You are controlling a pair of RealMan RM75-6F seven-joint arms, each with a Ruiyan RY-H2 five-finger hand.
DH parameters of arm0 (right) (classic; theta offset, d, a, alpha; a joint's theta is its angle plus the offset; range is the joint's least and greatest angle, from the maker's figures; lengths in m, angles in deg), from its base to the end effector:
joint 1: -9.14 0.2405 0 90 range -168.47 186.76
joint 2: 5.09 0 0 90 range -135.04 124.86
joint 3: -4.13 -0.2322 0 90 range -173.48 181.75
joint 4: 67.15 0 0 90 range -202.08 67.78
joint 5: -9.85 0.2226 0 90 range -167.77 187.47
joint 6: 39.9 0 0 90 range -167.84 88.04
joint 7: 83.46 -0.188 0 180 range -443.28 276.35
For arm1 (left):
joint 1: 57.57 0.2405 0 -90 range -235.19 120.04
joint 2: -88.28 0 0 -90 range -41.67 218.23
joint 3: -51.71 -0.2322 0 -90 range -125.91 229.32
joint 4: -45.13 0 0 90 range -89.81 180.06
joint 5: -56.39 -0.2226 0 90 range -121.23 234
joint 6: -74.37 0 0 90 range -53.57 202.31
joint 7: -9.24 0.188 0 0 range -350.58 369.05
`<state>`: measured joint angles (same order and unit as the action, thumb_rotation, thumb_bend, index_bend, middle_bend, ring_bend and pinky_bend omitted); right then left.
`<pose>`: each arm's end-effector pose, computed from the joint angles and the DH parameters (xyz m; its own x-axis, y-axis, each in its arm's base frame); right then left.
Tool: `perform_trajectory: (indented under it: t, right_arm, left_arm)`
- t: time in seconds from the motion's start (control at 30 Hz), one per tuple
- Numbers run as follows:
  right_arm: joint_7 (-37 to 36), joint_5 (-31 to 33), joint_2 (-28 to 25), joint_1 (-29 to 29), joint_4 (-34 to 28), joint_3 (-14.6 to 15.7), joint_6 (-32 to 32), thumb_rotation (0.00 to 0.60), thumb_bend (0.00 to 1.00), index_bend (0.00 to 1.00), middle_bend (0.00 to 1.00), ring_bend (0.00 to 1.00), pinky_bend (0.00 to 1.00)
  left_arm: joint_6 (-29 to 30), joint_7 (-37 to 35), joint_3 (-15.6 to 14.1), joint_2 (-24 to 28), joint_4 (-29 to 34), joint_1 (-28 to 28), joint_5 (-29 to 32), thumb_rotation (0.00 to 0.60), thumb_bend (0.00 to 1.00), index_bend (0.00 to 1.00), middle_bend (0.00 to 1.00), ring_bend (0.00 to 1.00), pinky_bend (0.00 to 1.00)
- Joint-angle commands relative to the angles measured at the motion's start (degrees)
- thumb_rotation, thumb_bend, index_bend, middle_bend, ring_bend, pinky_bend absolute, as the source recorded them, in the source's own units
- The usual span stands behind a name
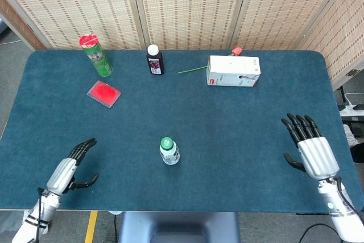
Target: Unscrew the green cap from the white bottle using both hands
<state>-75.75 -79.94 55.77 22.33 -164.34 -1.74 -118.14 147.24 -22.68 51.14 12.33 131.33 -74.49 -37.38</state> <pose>-0.2356 -0.2705 0.1294 0.5040 0.0141 0.8636 -0.8408 -0.2206 0.4944 -0.2353 0.2561 0.0269 -0.1431 0.3494 0.9260 0.9588 -0.1829 0.2172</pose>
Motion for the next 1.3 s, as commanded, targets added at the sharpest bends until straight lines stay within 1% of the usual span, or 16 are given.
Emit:
perform_trajectory:
  t: [0.03,0.23,0.37,0.47,0.6,0.83,1.0,1.1,1.17,1.2,1.3]
  right_arm:
    - [-2.0,1.8,-4.5,3.8,-3.9,-2.7,4.5,0.600,0.15,0.00,0.00,0.00,0.00]
    - [-1.2,5.2,-7.9,7.2,-7.5,-5.0,9.0,0.600,0.15,0.00,0.00,0.00,0.00]
    - [-1.8,6.0,-8.7,8.5,-9.0,-5.2,10.7,0.600,0.15,0.00,0.00,0.00,0.00]
    - [-2.3,6.4,-8.9,9.1,-9.5,-5.3,11.4,0.600,0.15,0.00,0.00,0.00,0.00]
    - [-2.4,7.1,-9.4,9.7,-10.0,-5.3,12.3,0.600,0.15,0.00,0.00,0.00,0.00]
    - [-1.8,8.0,-10.0,10.3,-10.4,-5.4,12.8,0.600,0.15,0.00,0.00,0.00,0.00]
    - [-2.3,9.5,-10.9,10.8,-10.6,-5.2,14.0,0.600,0.15,0.00,0.00,0.00,0.00]
    - [-3.0,9.7,-11.1,10.8,-10.5,-5.2,14.0,0.600,0.15,0.00,0.00,0.00,0.00]
    - [-3.6,9.8,-11.4,10.9,-10.4,-5.1,14.0,0.600,0.15,0.00,0.00,0.00,0.00]
    - [-3.9,9.8,-11.5,10.9,-10.4,-5.1,14.1,0.600,0.15,0.00,0.00,0.00,0.00]
    - [-4.3,9.7,-11.7,11.0,-10.1,-4.9,14.2,0.600,0.15,0.00,0.00,0.00,0.00]
  left_arm:
    - [-10.0,-15.7,3.0,-8.0,0.3,-9.2,1.8,0.600,0.34,0.00,0.00,0.00,0.00]
    - [-12.6,-17.6,5.0,-14.2,-1.6,-12.3,4.5,0.600,0.33,0.00,0.00,0.00,0.00]
    - [-13.1,-18.8,5.9,-17.4,-3.3,-13.5,5.8,0.600,0.32,0.00,0.00,0.00,0.00]
    - [-13.0,-19.1,6.8,-20.7,-5.4,-14.2,6.9,0.600,0.32,0.00,0.00,0.00,0.00]
    - [-14.0,-18.1,7.5,-24.3,-8.1,-15.8,7.8,0.600,0.32,0.00,0.00,0.00,0.00]
    - [-14.5,-16.5,7.9,-27.5,-10.5,-17.3,7.9,0.600,0.32,0.00,0.00,0.00,0.00]
    - [-14.4,-14.0,10.3,-31.2,-13.4,-18.7,10.2,0.600,0.32,0.00,0.00,0.00,0.00]
    - [-14.7,-13.3,10.7,-32.1,-14.2,-19.4,10.5,0.600,0.32,0.00,0.00,0.00,0.00]
    - [-15.1,-12.8,10.8,-32.8,-14.8,-19.9,10.9,0.600,0.32,0.02,0.02,0.00,0.00]
    - [-15.1,-12.6,11.0,-33.2,-15.1,-20.0,11.1,0.600,0.32,0.05,0.04,0.00,0.00]
    - [-14.9,-12.2,11.4,-34.2,-16.2,-20.4,11.6,0.600,0.31,0.16,0.15,0.00,0.00]
